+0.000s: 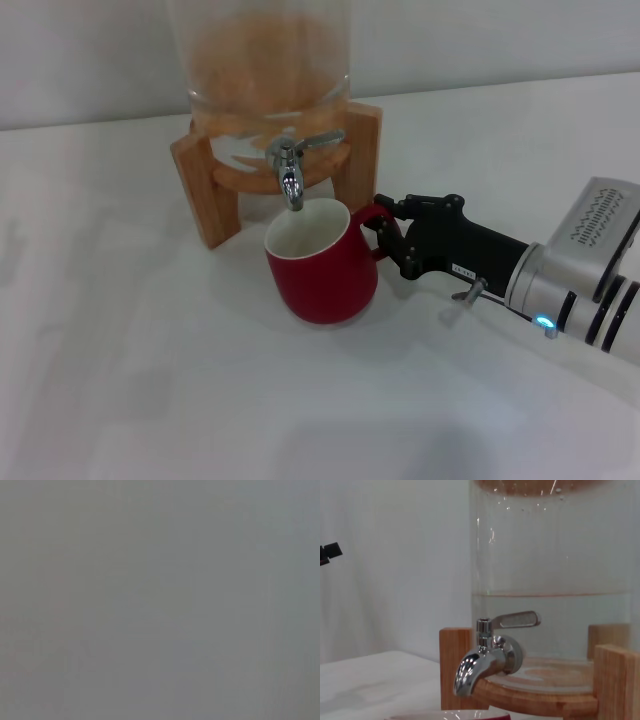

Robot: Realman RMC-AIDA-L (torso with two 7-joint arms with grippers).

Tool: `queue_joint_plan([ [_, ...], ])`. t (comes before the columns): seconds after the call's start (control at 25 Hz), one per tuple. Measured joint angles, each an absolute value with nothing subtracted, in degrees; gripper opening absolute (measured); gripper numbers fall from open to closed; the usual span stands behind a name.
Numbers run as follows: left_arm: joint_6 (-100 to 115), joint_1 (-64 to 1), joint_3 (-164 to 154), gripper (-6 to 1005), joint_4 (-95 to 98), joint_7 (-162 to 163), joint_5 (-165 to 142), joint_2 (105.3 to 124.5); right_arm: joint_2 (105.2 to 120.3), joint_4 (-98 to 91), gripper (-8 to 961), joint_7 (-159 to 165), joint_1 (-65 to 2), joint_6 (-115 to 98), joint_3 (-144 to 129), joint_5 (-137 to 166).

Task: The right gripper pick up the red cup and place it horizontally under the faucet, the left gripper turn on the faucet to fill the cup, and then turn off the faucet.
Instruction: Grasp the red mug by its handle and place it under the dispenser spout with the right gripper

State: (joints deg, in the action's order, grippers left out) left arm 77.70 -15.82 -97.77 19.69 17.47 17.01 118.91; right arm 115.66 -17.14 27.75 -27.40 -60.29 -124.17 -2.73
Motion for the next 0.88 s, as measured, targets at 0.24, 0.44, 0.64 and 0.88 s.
queue_joint_plan([
  [0.24,77.7,-15.8,-97.8,880,19.7,17.3,16.6,118.94,115.75,-17.1,161,28.0,-28.1,-58.8,-124.2,-2.7],
  [0.44,77.7,-15.8,-97.8,880,19.7,17.2,16.2,118.98,115.87,-17.1,160,28.0,-28.9,-57.3,-124.1,-2.9],
  [0.64,77.7,-15.8,-97.8,880,19.7,17.1,16.2,118.91,115.94,-17.1,160,28.0,-29.5,-57.0,-124.1,-2.9],
  [0.88,77.7,-15.8,-97.8,880,19.7,17.1,16.2,118.91,115.93,-17.1,159,28.0,-29.8,-57.0,-124.0,-3.0],
])
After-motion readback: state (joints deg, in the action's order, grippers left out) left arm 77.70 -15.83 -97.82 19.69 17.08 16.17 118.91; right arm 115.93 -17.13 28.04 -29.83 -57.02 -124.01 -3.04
